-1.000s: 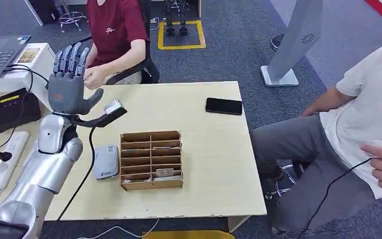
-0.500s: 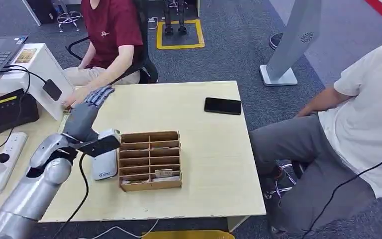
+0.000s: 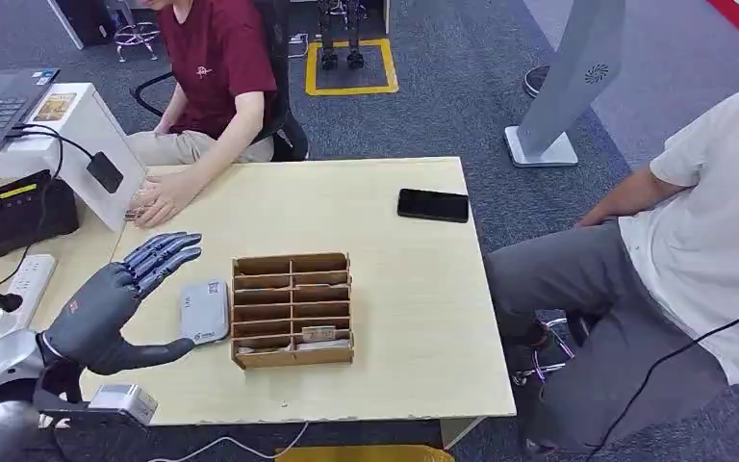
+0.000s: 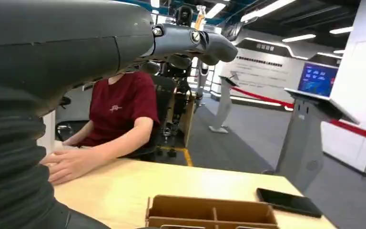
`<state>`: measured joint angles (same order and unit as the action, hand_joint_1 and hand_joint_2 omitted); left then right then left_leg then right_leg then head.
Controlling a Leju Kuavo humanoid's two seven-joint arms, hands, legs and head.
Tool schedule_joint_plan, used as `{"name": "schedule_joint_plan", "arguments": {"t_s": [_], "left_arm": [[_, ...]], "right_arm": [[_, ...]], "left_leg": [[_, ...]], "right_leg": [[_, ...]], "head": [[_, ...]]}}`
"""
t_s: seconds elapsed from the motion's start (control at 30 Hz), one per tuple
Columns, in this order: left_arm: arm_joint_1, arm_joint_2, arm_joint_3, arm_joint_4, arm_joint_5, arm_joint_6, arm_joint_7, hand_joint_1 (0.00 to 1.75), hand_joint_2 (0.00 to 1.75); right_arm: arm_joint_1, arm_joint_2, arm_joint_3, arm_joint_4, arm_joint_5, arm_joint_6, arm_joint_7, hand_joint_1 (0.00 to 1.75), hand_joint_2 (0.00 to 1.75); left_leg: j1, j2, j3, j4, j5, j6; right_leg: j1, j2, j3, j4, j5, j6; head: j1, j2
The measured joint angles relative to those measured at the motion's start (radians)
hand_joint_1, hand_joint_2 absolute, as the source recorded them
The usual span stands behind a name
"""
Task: Pass the card to the sensor for recognition and then transmit it.
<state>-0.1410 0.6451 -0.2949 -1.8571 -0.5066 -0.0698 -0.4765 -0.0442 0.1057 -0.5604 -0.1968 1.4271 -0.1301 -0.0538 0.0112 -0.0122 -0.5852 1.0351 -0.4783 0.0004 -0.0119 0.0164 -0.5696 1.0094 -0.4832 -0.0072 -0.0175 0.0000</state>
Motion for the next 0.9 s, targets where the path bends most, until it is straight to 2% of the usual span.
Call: {"name": "schedule_joint_plan", "arguments": {"t_s": [0.1, 0.33, 0.47, 0.6, 0.77, 0.9], "left_arm": [[0.018, 0.001, 0.009, -0.035, -0.012, -0.01, -0.005, 0.0, 1.75], [0.074, 0.001, 0.009, -0.044, -0.08, 0.009, -0.005, 0.0, 1.75], [0.093, -0.007, 0.008, -0.041, -0.209, 0.065, 0.017, 0.0, 1.75], [0.1, -0.034, -0.044, -0.007, -0.303, 0.137, 0.041, 0.0, 1.75], [0.089, -0.071, -0.107, 0.052, -0.368, 0.178, 0.088, 0.0, 1.75], [0.079, -0.082, -0.14, 0.09, -0.397, 0.2, 0.11, 0.0, 1.75]], "right_arm": [[-0.001, 0.0, -0.004, 0.0, 0.0, 0.001, 0.011, 0.0, 1.75], [-0.002, 0.0, -0.018, 0.0, -0.001, 0.001, 0.017, 0.0, 1.75], [-0.001, 0.0, -0.02, 0.0, -0.001, 0.002, 0.021, 0.0, 1.75], [-0.003, 0.0, -0.02, 0.0, 0.0, 0.001, 0.023, 0.0, 1.75], [-0.003, 0.0, -0.02, 0.0, 0.004, 0.002, 0.026, 0.0, 1.75], [-0.004, 0.0, -0.02, 0.0, 0.006, 0.002, 0.021, 0.0, 1.75]], "left_leg": [[0.0, 0.0, 0.0, 0.0, 0.0, 0.0], [0.0, 0.0, 0.0, 0.0, 0.0, 0.0], [0.0, 0.0, 0.001, 0.0, 0.0, 0.0], [0.0, 0.0, 0.001, 0.0, 0.0, 0.0], [0.0, 0.0, 0.001, 0.0, 0.0, 0.0], [0.0, 0.0, 0.001, 0.0, 0.0, 0.0]], "right_leg": [[0.0, 0.0, 0.0, 0.0, 0.0, 0.0], [0.0, 0.0, 0.0, 0.0, 0.0, 0.0], [0.0, 0.0, 0.0, 0.0, 0.0, 0.0], [0.0, 0.0, 0.0, 0.0, 0.0, 0.0], [0.0, 0.0, 0.0, 0.0, 0.0, 0.0], [0.0, 0.0, 0.0, 0.0, 0.0, 0.0]], "head": [[0.0, 0.0], [0.0, 0.0], [0.0, 0.0], [0.0, 0.0], [0.0, 0.0], [0.0, 0.0]]}}
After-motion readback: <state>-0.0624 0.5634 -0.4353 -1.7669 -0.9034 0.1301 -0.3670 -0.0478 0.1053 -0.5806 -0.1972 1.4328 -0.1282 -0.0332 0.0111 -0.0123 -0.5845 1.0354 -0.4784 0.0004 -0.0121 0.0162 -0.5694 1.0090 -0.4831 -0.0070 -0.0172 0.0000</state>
